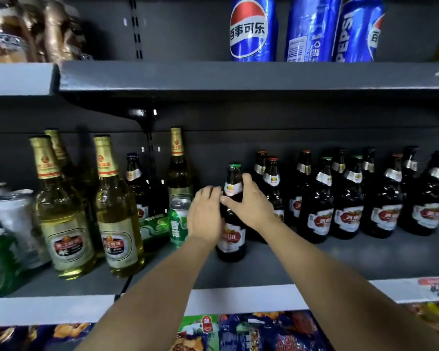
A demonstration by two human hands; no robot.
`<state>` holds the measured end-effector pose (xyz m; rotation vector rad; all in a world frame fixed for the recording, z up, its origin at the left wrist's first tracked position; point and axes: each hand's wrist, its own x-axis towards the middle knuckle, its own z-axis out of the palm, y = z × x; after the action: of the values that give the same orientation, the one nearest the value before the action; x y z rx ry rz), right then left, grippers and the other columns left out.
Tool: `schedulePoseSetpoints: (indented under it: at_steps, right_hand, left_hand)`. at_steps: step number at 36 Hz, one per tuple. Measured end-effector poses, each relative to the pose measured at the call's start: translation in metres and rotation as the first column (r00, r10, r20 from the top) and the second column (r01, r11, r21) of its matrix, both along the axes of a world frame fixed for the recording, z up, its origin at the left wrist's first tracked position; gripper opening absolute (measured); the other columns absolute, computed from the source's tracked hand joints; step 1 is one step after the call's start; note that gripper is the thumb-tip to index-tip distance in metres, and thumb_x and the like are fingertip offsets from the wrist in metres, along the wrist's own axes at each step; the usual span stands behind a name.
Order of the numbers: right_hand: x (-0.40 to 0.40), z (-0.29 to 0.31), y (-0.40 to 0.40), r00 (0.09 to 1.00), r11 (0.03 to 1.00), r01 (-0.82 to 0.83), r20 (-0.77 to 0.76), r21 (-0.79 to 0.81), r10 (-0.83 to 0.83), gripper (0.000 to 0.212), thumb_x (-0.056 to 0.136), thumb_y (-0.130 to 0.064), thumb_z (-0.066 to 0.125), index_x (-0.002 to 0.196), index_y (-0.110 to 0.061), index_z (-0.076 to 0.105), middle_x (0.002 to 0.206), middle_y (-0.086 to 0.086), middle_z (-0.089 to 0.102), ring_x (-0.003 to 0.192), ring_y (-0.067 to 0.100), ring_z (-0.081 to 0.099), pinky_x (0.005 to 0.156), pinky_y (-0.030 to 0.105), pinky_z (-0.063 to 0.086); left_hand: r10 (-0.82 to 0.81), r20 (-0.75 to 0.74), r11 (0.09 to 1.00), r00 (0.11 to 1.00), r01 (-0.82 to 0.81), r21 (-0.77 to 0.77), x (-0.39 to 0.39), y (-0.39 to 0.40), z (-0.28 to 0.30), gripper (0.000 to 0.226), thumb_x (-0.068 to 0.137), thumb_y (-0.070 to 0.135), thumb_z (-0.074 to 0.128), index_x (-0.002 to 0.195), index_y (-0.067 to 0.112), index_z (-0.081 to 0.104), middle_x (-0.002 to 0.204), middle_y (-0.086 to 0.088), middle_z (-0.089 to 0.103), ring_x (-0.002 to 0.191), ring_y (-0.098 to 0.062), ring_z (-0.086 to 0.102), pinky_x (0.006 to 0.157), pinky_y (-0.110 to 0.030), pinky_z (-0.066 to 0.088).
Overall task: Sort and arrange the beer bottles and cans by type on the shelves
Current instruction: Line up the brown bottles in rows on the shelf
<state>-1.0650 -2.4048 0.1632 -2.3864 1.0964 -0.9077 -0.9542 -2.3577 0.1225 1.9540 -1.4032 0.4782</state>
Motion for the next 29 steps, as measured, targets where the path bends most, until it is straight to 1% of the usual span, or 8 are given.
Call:
schedulePoseSetpoints:
  at_steps: [2, 7, 13, 16, 19, 21, 24, 29]
  right_hand:
    - [0.000, -0.003, -0.003, 0.999, 0.999, 0.041, -0.011, -0.031, -0.041, 0.061, 0.086, -0.050, 0.064, 0.131, -0.023, 0.032, 0.127, 0.002, 0.051, 0.110, 0.027, 0.057, 0.073, 0.034, 0.039]
    - [0.002, -0.003, -0.009, 1.000, 1.000, 0.006, -0.017, 0.011, -0.006, 0.061, 0.091, -0.041, 0.062, 0.140, -0.024, 0.028, 0.135, -0.002, 0.050, 0.117, 0.024, 0.054, 0.087, 0.039, 0.046]
    - [0.005, -0.002, -0.015, 0.998, 0.987, -0.057, 0.038, 0.148, 0.052, 0.062, 0.094, -0.031, 0.058, 0.145, -0.024, 0.023, 0.142, -0.002, 0.047, 0.121, 0.023, 0.051, 0.098, 0.045, 0.045]
    - [0.010, -0.007, -0.013, 0.998, 0.990, -0.040, 0.054, 0.136, 0.033, 0.054, 0.093, -0.036, 0.056, 0.136, -0.022, 0.027, 0.132, -0.005, 0.051, 0.109, 0.020, 0.056, 0.088, 0.044, 0.048]
    - [0.015, -0.012, -0.009, 0.999, 0.998, 0.019, 0.045, 0.067, -0.022, 0.061, 0.085, -0.052, 0.063, 0.125, -0.020, 0.031, 0.125, -0.006, 0.049, 0.110, 0.019, 0.052, 0.077, 0.037, 0.045]
    - [0.017, -0.014, -0.007, 0.997, 0.997, 0.072, 0.028, 0.015, -0.073, 0.063, 0.084, -0.053, 0.065, 0.125, -0.019, 0.031, 0.125, -0.004, 0.050, 0.112, 0.021, 0.049, 0.079, 0.037, 0.045]
    - [0.018, -0.012, -0.008, 0.993, 0.993, 0.115, 0.017, 0.007, -0.115, 0.060, 0.087, -0.049, 0.063, 0.127, -0.018, 0.032, 0.126, -0.001, 0.053, 0.115, 0.024, 0.047, 0.091, 0.041, 0.043]
    - [0.017, -0.006, -0.004, 0.990, 0.987, 0.137, 0.006, 0.079, -0.138, 0.062, 0.089, -0.042, 0.063, 0.133, -0.018, 0.028, 0.123, 0.004, 0.055, 0.115, 0.027, 0.052, 0.085, 0.039, 0.046]
  left_hand:
    - [-0.013, 0.083, 0.993, 0.996, 0.003, 0.116, 0.015, -0.007, 0.009, 0.056, 0.090, 0.008, 0.050, 0.143, 0.016, 0.037, 0.141, -0.005, 0.044, 0.131, -0.024, 0.038, 0.103, -0.032, 0.033]
    - [0.005, 0.021, 0.881, 1.000, -0.014, 0.473, 0.050, -0.027, 0.028, 0.077, 0.086, 0.019, 0.064, 0.151, 0.018, 0.022, 0.147, -0.012, 0.036, 0.135, -0.032, 0.036, 0.109, -0.042, 0.035]
    - [-0.038, -0.008, 0.755, 0.999, 0.034, 0.655, 0.052, -0.043, 0.031, 0.081, 0.087, 0.028, 0.066, 0.152, 0.027, 0.017, 0.151, -0.010, 0.031, 0.137, -0.031, 0.035, 0.111, -0.044, 0.034]
    - [-0.039, 0.057, 0.735, 0.998, -0.010, 0.677, 0.050, -0.048, 0.031, 0.075, 0.090, 0.033, 0.062, 0.151, 0.032, 0.018, 0.154, -0.004, 0.028, 0.138, -0.028, 0.034, 0.111, -0.044, 0.034]
    - [-0.027, 0.099, 0.717, 0.995, -0.049, 0.695, 0.045, -0.052, 0.034, 0.068, 0.092, 0.022, 0.058, 0.150, 0.029, 0.023, 0.150, -0.006, 0.031, 0.137, -0.027, 0.037, 0.109, -0.041, 0.035]
    - [-0.019, 0.098, 0.732, 0.995, -0.053, 0.679, 0.045, -0.053, 0.036, 0.070, 0.089, 0.016, 0.062, 0.148, 0.028, 0.027, 0.147, -0.006, 0.035, 0.134, -0.027, 0.040, 0.107, -0.039, 0.037]
    - [0.022, 0.045, 0.764, 0.999, -0.046, 0.644, 0.047, -0.052, 0.039, 0.063, 0.085, 0.028, 0.068, 0.141, 0.031, 0.039, 0.140, -0.002, 0.047, 0.127, -0.024, 0.049, 0.104, -0.036, 0.039]
    - [0.120, 0.016, 0.855, 0.993, -0.111, 0.507, 0.048, -0.042, 0.043, 0.049, 0.085, 0.039, 0.062, 0.131, 0.028, 0.051, 0.126, -0.003, 0.058, 0.116, -0.025, 0.057, 0.091, -0.033, 0.043]
